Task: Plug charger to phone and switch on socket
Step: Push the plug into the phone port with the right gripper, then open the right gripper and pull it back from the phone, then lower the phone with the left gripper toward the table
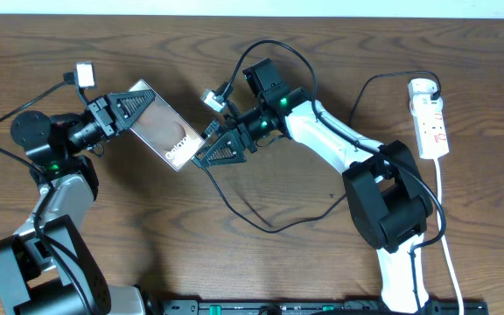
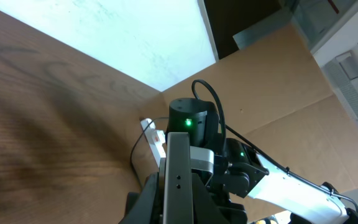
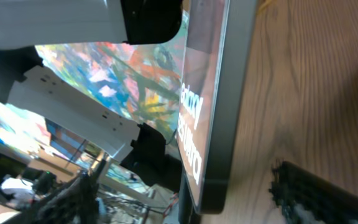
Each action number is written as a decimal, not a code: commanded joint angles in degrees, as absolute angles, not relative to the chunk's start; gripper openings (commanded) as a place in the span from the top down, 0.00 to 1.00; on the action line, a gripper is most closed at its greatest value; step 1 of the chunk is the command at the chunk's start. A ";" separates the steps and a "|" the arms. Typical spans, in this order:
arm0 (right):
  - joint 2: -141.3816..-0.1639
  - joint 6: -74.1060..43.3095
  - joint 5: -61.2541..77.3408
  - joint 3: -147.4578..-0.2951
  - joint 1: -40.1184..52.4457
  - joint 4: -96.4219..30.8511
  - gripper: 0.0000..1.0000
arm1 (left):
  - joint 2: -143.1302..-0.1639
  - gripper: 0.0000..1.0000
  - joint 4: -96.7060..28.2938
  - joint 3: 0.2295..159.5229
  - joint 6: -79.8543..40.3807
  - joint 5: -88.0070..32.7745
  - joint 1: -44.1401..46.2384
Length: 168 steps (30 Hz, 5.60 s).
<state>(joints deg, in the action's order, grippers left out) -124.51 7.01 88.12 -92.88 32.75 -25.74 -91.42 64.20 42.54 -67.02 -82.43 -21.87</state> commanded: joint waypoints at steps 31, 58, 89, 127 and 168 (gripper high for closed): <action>-122.45 3.62 74.72 -93.73 23.66 -25.74 0.01 | -90.56 0.93 64.60 42.48 -66.87 -88.49 -29.34; -122.43 -2.74 57.71 -93.76 21.82 -29.58 0.99 | -90.56 0.93 64.60 42.48 -66.87 -88.49 -29.34; -114.26 -2.59 22.81 -96.33 21.69 -42.44 0.01 | -90.56 0.93 64.60 42.48 -66.50 -87.90 -29.34; -105.65 -9.41 0.58 -96.33 21.85 -51.64 0.01 | -90.61 0.93 -11.33 42.48 -29.58 -38.68 -29.30; -105.65 -9.39 0.58 -96.33 22.68 -51.68 0.01 | -90.63 0.93 -18.00 37.60 -29.58 -26.85 -29.06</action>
<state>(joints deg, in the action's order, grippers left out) -107.26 -8.60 1.43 -95.57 22.41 -51.59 -90.96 -17.78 38.85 -31.75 -34.54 -29.15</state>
